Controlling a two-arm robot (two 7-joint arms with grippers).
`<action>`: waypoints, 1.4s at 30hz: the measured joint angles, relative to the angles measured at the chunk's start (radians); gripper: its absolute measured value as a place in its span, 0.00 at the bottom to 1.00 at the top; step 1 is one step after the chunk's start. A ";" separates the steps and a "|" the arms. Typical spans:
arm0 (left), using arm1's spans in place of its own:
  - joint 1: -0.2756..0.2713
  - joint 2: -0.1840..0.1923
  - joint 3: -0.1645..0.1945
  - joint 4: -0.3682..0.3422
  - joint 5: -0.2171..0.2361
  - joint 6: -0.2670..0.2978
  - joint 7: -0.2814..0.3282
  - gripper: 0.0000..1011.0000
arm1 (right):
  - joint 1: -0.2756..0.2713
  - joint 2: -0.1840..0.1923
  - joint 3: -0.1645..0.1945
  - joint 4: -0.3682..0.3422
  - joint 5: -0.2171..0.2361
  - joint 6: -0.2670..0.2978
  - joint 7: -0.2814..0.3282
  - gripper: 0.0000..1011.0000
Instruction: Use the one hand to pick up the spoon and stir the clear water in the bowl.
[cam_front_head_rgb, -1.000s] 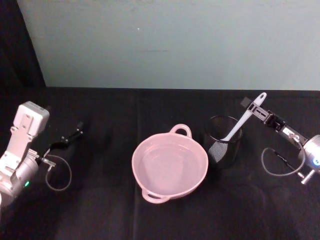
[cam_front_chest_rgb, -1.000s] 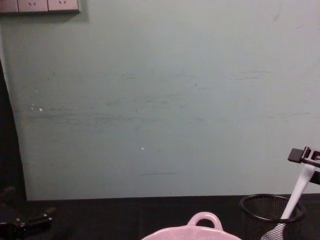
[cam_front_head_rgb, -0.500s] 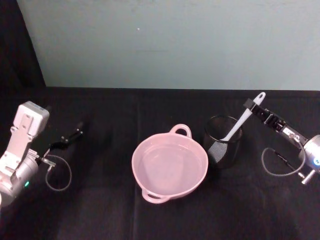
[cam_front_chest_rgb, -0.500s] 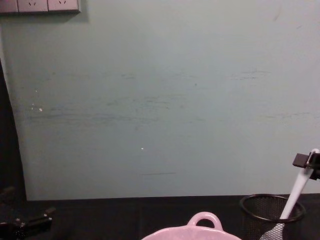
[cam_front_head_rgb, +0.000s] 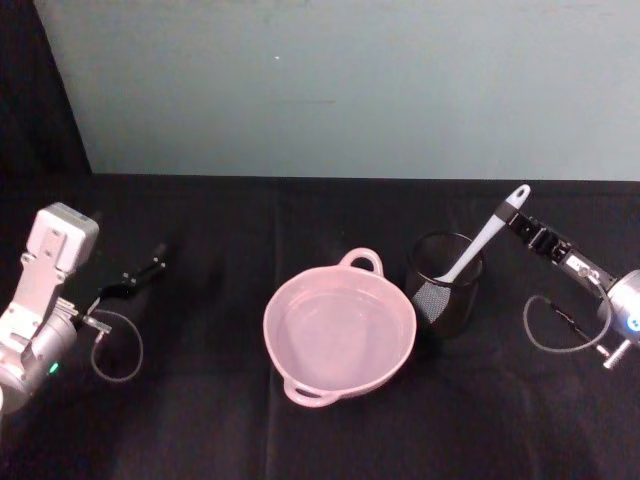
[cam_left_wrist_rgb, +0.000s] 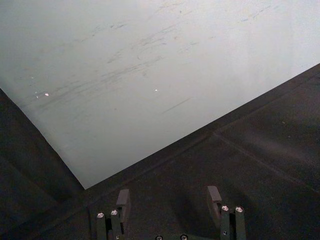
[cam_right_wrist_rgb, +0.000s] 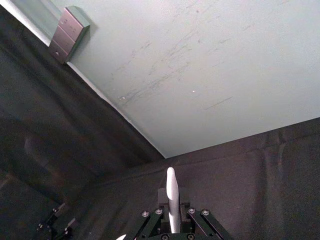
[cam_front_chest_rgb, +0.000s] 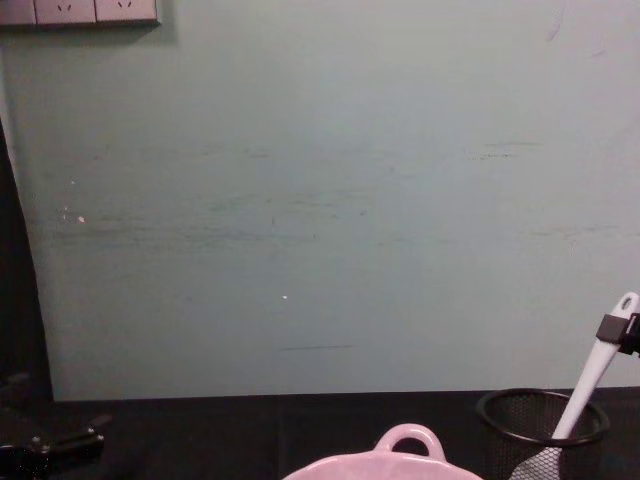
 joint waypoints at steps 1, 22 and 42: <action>0.000 0.000 0.000 0.000 0.000 0.000 0.000 0.99 | 0.000 0.000 0.000 0.000 0.000 0.000 0.000 0.12; 0.000 0.000 0.000 0.000 0.000 0.000 0.000 0.99 | 0.059 0.212 -0.061 -0.233 -0.182 0.010 -0.030 0.12; 0.000 0.000 0.000 0.000 0.000 0.000 0.000 0.99 | 0.303 0.261 -0.167 -0.334 -0.270 0.123 0.083 0.12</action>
